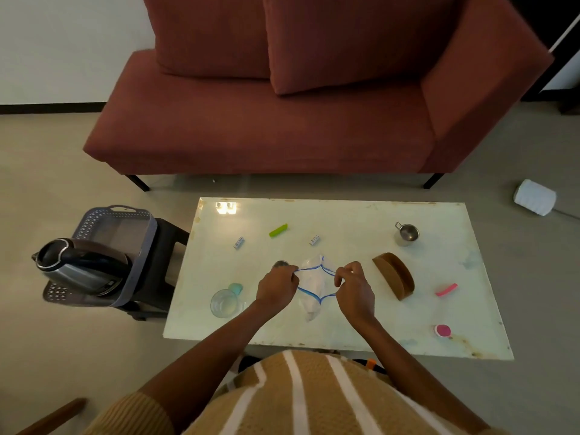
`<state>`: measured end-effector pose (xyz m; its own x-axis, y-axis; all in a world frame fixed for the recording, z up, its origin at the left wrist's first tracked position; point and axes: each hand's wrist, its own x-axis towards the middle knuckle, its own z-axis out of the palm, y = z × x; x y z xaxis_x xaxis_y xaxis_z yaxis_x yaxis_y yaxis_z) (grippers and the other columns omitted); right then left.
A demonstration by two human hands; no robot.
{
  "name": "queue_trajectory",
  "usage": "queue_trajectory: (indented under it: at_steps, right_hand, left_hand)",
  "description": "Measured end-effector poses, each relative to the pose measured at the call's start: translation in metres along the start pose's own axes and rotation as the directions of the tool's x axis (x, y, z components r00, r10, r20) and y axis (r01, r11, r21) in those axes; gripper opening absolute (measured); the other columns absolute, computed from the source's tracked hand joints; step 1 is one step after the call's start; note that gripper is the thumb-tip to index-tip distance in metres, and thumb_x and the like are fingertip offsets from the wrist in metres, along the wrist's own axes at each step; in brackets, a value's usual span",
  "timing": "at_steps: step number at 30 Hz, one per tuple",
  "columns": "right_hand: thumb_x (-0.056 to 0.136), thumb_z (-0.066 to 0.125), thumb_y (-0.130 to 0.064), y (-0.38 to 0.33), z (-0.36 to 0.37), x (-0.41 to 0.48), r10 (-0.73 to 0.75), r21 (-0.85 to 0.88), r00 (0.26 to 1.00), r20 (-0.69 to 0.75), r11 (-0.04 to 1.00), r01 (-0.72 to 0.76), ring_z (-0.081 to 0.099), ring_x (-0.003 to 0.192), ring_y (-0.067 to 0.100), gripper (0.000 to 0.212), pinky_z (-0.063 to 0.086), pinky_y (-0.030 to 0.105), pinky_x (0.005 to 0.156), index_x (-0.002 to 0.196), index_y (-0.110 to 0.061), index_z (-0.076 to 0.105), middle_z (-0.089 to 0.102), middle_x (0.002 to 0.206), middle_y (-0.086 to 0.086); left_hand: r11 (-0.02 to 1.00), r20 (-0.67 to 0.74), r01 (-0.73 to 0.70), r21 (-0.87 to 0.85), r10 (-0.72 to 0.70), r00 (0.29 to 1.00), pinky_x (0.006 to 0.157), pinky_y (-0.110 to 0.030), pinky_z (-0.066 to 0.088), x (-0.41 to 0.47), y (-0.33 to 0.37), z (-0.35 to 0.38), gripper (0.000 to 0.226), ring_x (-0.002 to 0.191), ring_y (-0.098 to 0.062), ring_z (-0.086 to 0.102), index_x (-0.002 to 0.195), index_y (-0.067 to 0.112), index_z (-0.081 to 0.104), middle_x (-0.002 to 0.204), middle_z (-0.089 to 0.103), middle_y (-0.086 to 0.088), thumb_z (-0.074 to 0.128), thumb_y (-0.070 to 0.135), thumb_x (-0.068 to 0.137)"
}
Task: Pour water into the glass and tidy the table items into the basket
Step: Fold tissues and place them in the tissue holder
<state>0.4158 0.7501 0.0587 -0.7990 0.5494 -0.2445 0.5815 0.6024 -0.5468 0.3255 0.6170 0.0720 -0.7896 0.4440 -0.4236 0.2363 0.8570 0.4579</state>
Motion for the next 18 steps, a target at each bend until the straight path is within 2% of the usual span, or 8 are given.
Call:
queue_trajectory:
  at_steps: [2, 4, 7, 11, 13, 15, 16, 18]
  right_hand:
    - [0.082, 0.048, 0.011, 0.002, 0.003, 0.000, -0.018, -0.028, 0.999, 0.034, 0.999, 0.019, 0.061, 0.080, 0.022, 0.024, 0.050, 0.031, 0.067, 0.086, -0.009, 0.060, 0.053, 0.108, 0.004]
    - [0.085, 0.050, 0.006, 0.003, 0.006, 0.000, -0.016, -0.082, 0.998, 0.067, 0.996, 0.021, 0.062, 0.089, 0.018, 0.029, 0.050, 0.026, 0.070, 0.104, -0.012, 0.063, 0.054, 0.117, 0.002]
    - [0.089, 0.046, 0.001, 0.003, 0.007, -0.001, 0.008, -0.135, 0.993, 0.122, 0.991, 0.009, 0.062, 0.097, 0.021, 0.042, 0.048, 0.027, 0.075, 0.127, -0.018, 0.053, 0.054, 0.123, 0.003]
    - [0.088, 0.042, 0.000, 0.001, 0.007, -0.001, 0.041, -0.141, 0.990, 0.131, 0.990, -0.022, 0.061, 0.102, 0.023, 0.049, 0.049, 0.031, 0.081, 0.132, -0.021, 0.049, 0.057, 0.122, 0.003]
    - [0.089, 0.043, -0.003, 0.002, 0.007, 0.002, 0.100, -0.064, 0.991, 0.085, 0.993, -0.095, 0.061, 0.106, 0.023, 0.043, 0.049, 0.032, 0.085, 0.128, -0.019, 0.055, 0.061, 0.124, 0.003]
    - [0.090, 0.047, -0.005, 0.001, 0.005, 0.005, 0.146, 0.107, 0.988, 0.051, 0.983, -0.151, 0.064, 0.103, 0.024, 0.031, 0.051, 0.034, 0.088, 0.114, -0.012, 0.065, 0.067, 0.115, 0.008]
    - [0.088, 0.048, -0.001, 0.000, 0.002, 0.007, 0.171, 0.250, 0.983, 0.063, 0.951, -0.181, 0.066, 0.095, 0.025, 0.027, 0.053, 0.036, 0.087, 0.105, -0.008, 0.068, 0.071, 0.104, 0.011]
    - [0.083, 0.043, 0.011, -0.006, -0.008, 0.008, 0.216, 0.552, 0.963, 0.163, 0.789, -0.270, 0.067, 0.073, 0.025, 0.029, 0.057, 0.039, 0.080, 0.086, -0.004, 0.067, 0.069, 0.082, 0.016]
  left_hand:
    - [0.999, -0.011, -0.021, 0.027, 0.021, 1.000, 0.078, -0.033, 0.043, -0.001, -0.002, -0.001, 0.035, 0.102, -0.031, 0.059, 0.123, 0.015, 0.055, 0.114, 0.060, -0.012, 0.034, 0.013, 0.094]
    - [0.999, -0.020, -0.025, 0.035, 0.026, 0.999, 0.079, -0.033, 0.044, -0.002, -0.004, -0.001, 0.036, 0.102, -0.031, 0.059, 0.124, 0.015, 0.055, 0.115, 0.060, -0.012, 0.034, 0.013, 0.095]
    - [0.998, -0.034, -0.028, 0.057, 0.030, 0.999, 0.078, -0.033, 0.044, -0.004, -0.002, -0.001, 0.036, 0.100, -0.031, 0.059, 0.125, 0.014, 0.054, 0.115, 0.060, -0.013, 0.035, 0.014, 0.095]
    - [0.998, -0.009, -0.051, 0.045, 0.052, 0.999, 0.077, -0.035, 0.046, -0.007, 0.002, -0.001, 0.035, 0.099, -0.033, 0.060, 0.125, 0.013, 0.054, 0.111, 0.063, -0.015, 0.036, 0.015, 0.095]
    - [0.998, 0.051, -0.062, -0.013, 0.063, 0.997, 0.076, -0.034, 0.048, -0.005, 0.004, 0.001, 0.036, 0.096, -0.030, 0.062, 0.124, 0.015, 0.057, 0.109, 0.066, -0.012, 0.037, 0.014, 0.095]
    - [0.962, 0.163, -0.008, -0.275, 0.055, 0.985, 0.074, -0.032, 0.051, -0.004, 0.008, 0.001, 0.034, 0.089, -0.024, 0.065, 0.121, 0.012, 0.060, 0.107, 0.069, -0.009, 0.038, 0.012, 0.095]
    - [0.902, 0.233, 0.054, -0.429, 0.053, 0.971, 0.071, -0.029, 0.052, -0.005, 0.012, -0.001, 0.032, 0.084, -0.021, 0.066, 0.120, 0.010, 0.060, 0.105, 0.070, -0.008, 0.039, 0.013, 0.096]
    - [0.747, 0.325, 0.184, -0.639, 0.045, 0.945, 0.067, -0.024, 0.050, -0.008, 0.016, -0.006, 0.028, 0.077, -0.016, 0.066, 0.112, 0.009, 0.061, 0.095, 0.071, -0.004, 0.039, 0.020, 0.099]
